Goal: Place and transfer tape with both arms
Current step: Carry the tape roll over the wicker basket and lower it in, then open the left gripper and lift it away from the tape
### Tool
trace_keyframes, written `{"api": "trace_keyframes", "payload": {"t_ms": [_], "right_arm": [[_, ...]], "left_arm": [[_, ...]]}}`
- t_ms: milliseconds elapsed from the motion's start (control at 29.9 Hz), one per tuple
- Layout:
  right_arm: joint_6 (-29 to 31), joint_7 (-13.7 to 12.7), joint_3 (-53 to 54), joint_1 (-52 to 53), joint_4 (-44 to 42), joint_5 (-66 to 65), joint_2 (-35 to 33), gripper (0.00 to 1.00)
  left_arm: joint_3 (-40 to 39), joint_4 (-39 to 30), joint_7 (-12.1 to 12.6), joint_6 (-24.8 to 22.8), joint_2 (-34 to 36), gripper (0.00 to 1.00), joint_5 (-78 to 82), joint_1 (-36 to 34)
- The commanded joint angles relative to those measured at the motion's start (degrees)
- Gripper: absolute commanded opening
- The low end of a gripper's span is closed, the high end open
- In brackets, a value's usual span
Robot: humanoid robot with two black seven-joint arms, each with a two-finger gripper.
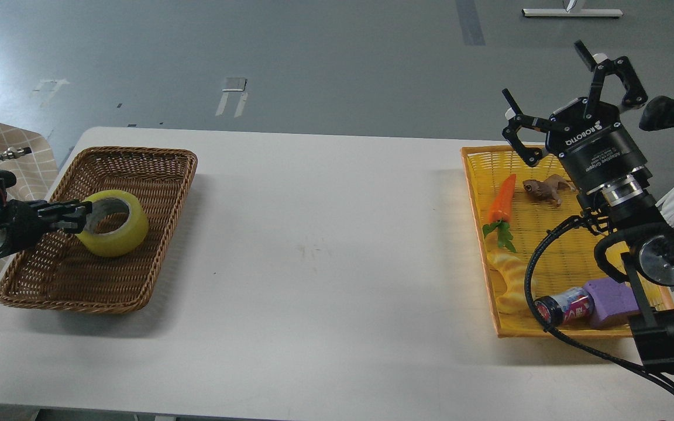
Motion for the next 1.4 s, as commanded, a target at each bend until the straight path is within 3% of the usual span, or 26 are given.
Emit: {"api": "trace_keyframes", "payload": {"t_ms": [0,100,234,468,635,769,969,1236,1370], "right_arm": [[0.0,0.0,0.0,-0.1,0.0,0.0,0.0,1.0],[0.0,0.0,0.1,-0.1,0.0,0.0,0.0,1.0],[0.0,0.0,0.0,-0.1,0.0,0.0,0.0,1.0],[0.0,0.0,0.1,-0.1,0.1,0.0,0.0,1.0],[0.0,0.0,0.1,-0.1,0.1,0.0,0.1,1.0],[0.0,0.0,0.1,0.0,0.0,0.0,0.0,1.0],[0.0,-0.1,0.2,0.4,-0.2,0.0,-0.5,1.0],[0.0,-0.2,0.0,3.5,-1.5,-0.1,-2.2,1.0],[0.0,-0.2,-0.1,6.2,-3.9,-0.1,-4.0,1.0]], "left_arm": [[-0.1,0.0,0.1,0.4,0.0,0.57,-0.2,0.0],[-0.1,0.0,0.0,1.9,-0.1,0.72,-3.0,0.0],[0.0,-0.1,-0.2,2.1,0.0,0.83,-5.4,-0.1],[-0.8,-1.0,-0.2,1.8,0.5,0.89,-8.0,-1.2],[-5.7,-0.4,-3.7,0.1,0.6,0.92,-14.4,-5.9],[-13.3,-0.3,-5.2,-6.0,0.3,0.97,-24.5,-12.2],[-27.8,-0.3,-5.9,-17.1,-3.0,0.98,-39.2,-13.5],[-39.7,-1.1,-7.5,-20.8,-12.7,0.98,-43.7,-12.5],[-42.8,-1.2,-7.5,-27.5,-16.8,0.98,-50.9,-11.5]]}}
